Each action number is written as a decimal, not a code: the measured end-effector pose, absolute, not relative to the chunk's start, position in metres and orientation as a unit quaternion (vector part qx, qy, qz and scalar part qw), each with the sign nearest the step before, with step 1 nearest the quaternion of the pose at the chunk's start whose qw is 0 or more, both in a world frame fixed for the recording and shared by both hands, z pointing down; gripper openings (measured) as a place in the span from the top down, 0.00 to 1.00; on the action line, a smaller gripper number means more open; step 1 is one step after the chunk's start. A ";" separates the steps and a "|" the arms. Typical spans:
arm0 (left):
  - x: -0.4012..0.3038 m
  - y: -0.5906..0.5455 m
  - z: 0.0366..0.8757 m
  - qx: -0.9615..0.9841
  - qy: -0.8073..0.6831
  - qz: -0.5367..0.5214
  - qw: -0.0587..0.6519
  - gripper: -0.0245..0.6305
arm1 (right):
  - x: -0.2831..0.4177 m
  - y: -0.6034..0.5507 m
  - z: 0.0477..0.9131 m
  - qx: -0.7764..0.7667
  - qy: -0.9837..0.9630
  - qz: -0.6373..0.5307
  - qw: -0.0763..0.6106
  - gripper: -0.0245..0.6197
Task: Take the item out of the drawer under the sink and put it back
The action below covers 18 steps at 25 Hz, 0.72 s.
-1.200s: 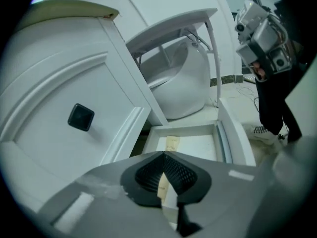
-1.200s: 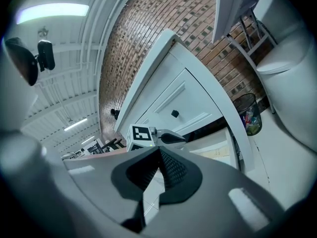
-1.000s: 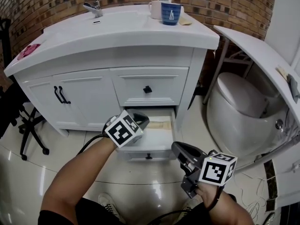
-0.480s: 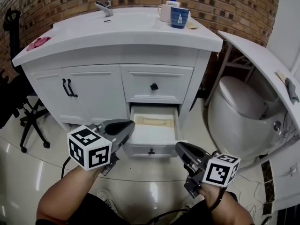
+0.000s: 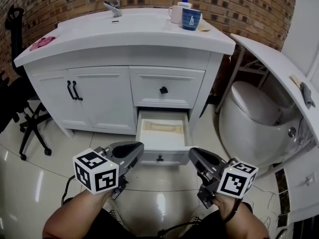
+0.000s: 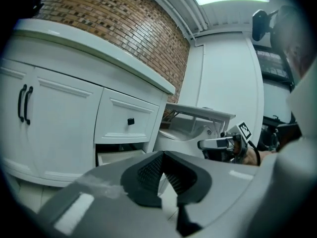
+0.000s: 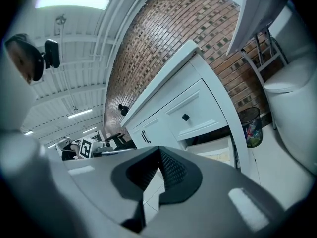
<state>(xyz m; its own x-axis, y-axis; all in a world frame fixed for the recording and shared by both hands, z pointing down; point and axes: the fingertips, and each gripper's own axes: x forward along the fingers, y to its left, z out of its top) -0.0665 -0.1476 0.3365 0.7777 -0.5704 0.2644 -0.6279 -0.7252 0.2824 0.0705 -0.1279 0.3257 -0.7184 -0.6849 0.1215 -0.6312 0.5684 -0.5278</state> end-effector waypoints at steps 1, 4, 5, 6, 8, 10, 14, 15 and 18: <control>-0.066 -0.148 0.339 0.925 -0.321 0.076 0.190 0.95 | 0.071 -0.129 0.327 -0.374 0.883 -0.279 0.047 0.95; -0.066 -0.144 0.339 0.924 -0.321 0.067 0.197 0.95 | 0.072 -0.128 0.329 -0.376 0.883 -0.279 0.041 0.95; -0.066 -0.142 0.338 0.924 -0.322 0.064 0.197 0.95 | 0.071 -0.127 0.328 -0.375 0.883 -0.278 0.039 0.95; -0.068 -0.139 0.336 0.924 -0.322 0.059 0.197 0.95 | 0.070 -0.125 0.328 -0.374 0.884 -0.277 0.038 0.95; -0.069 -0.131 0.332 0.925 -0.319 0.049 0.201 0.95 | 0.067 -0.121 0.327 -0.369 0.888 -0.273 0.032 0.95; -0.067 -0.120 0.329 0.929 -0.307 0.047 0.200 0.95 | 0.064 -0.114 0.330 -0.365 0.891 -0.268 0.021 0.95; -0.059 -0.094 0.324 0.940 -0.282 0.057 0.183 0.95 | 0.062 -0.101 0.336 -0.359 0.891 -0.279 0.020 0.95; -0.060 -0.090 0.322 0.941 -0.282 0.059 0.179 0.95 | 0.061 -0.097 0.334 -0.356 0.891 -0.281 0.026 0.95; -0.068 -0.081 0.316 0.940 -0.291 0.055 0.169 0.95 | 0.059 -0.085 0.325 -0.359 0.895 -0.263 0.024 0.95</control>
